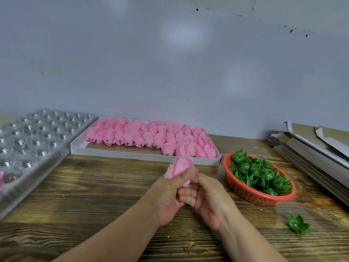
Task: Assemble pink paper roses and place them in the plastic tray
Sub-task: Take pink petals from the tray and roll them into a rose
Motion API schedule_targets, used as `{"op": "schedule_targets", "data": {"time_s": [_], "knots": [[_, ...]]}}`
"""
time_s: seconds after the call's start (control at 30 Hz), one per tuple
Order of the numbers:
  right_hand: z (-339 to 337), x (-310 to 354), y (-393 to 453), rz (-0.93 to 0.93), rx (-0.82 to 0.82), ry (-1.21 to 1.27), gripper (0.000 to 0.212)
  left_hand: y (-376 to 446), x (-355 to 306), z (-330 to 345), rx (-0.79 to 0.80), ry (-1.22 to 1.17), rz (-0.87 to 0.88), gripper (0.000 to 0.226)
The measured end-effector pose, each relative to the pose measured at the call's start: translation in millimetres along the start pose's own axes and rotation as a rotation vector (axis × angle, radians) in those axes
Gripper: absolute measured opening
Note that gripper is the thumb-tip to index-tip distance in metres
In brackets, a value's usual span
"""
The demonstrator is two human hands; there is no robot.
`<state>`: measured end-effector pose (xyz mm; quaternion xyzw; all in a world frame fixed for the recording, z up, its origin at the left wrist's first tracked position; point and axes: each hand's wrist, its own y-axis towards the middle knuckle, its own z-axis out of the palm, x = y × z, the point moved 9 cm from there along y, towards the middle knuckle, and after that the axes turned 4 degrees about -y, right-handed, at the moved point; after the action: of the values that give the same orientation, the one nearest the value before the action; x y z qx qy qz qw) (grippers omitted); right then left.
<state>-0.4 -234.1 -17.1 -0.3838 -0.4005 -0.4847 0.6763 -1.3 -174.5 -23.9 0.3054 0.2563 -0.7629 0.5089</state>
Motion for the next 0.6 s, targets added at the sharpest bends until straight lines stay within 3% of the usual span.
{"op": "schedule_targets", "data": {"time_s": [0.1, 0.17, 0.23, 0.3, 0.37, 0.5, 0.6], "knots": [[-2, -1, -1, 0.006, -0.023, -0.018, 0.014, 0, -1, -2, -0.012, -0.070, -0.004, 0.054], [-2, 7, -3, -0.087, -0.034, -0.086, 0.020, 0, -2, -3, -0.023, -0.150, -0.012, 0.049], [1, 21, -9, -0.275, -0.049, -0.346, 0.016, 1, -3, -5, -0.051, -0.245, -0.016, 0.047], [6, 30, -15, -0.444, -0.118, -0.731, 0.028, 1, -3, -5, -0.048, -0.334, -0.030, 0.044], [10, 34, -18, -0.527, -0.182, -0.900, 0.031, 1, -2, -4, -0.045, -0.370, -0.034, 0.043], [9, 37, -18, -0.560, -0.210, -0.839, 0.023, 1, -1, -2, -0.031, -0.355, -0.031, 0.037], [3, 26, -9, -0.428, -0.128, -0.564, 0.013, 0, -3, -3, -0.009, -0.231, -0.007, 0.042]]}}
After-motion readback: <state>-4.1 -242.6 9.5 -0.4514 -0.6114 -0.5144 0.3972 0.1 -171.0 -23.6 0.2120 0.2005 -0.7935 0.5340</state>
